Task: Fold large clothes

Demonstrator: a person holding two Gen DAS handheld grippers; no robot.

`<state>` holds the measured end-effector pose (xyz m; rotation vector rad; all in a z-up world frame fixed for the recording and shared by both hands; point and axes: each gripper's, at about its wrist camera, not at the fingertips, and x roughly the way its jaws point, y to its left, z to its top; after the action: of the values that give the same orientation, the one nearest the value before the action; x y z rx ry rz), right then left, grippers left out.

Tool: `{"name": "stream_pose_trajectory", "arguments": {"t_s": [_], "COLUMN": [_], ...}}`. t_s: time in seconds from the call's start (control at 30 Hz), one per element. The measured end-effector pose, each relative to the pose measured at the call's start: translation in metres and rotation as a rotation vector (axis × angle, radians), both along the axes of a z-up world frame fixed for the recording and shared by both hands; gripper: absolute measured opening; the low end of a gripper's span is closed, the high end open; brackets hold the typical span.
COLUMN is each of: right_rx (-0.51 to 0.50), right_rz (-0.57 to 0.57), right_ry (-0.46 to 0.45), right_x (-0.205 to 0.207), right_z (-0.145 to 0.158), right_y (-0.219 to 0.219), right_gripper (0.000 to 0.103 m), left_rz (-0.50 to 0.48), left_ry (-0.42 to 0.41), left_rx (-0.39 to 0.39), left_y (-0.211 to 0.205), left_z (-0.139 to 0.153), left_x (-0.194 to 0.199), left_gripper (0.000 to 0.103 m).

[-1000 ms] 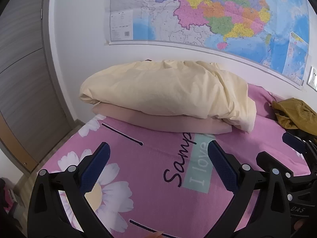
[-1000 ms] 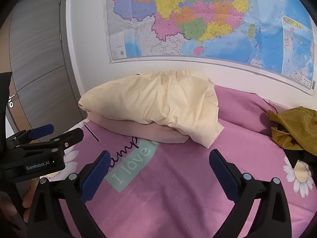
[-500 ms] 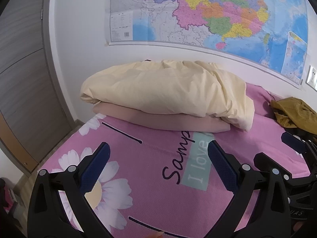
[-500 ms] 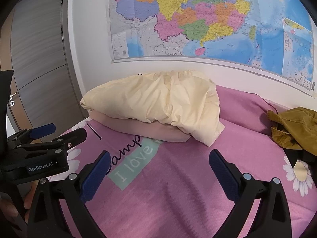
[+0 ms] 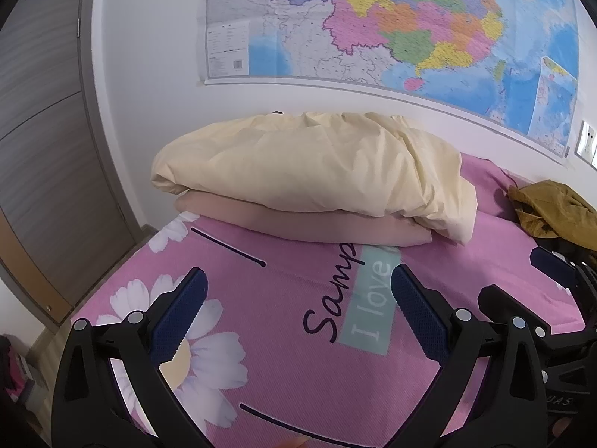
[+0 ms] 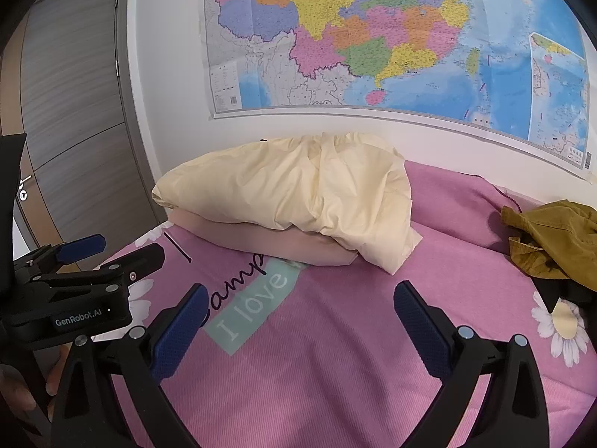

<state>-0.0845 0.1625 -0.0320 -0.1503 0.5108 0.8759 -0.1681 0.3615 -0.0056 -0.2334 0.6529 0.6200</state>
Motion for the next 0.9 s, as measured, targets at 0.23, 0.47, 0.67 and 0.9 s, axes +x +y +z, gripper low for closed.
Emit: {"name": "stream_pose_trajectory", "arguments": {"t_s": [0.23, 0.47, 0.67, 0.9], "right_rx": [0.004, 0.008, 0.013, 0.015], "right_rz": [-0.003, -0.004, -0.007, -0.008], "right_ry": [-0.001, -0.001, -0.003, -0.002], "right_x": [-0.0012, -0.0012, -0.001, -0.0002], "right_z": [0.0006, 0.0013, 0.0011, 0.0018], "right_y": [-0.0024, -0.0043, -0.0056, -0.007], "right_gripper": [0.097, 0.097, 0.097, 0.097], "left_rz": [0.0, -0.001, -0.003, -0.001], "left_ry": [0.0, 0.001, 0.003, 0.005], "left_rx": [0.005, 0.008, 0.01, 0.012], "left_y": [-0.0022, -0.0053, -0.0062, -0.0067], "left_z": [0.0002, 0.0006, 0.0008, 0.0019], "left_x": [0.0009, 0.0018, 0.0019, 0.0026], "left_gripper": [0.097, 0.097, 0.097, 0.097]}}
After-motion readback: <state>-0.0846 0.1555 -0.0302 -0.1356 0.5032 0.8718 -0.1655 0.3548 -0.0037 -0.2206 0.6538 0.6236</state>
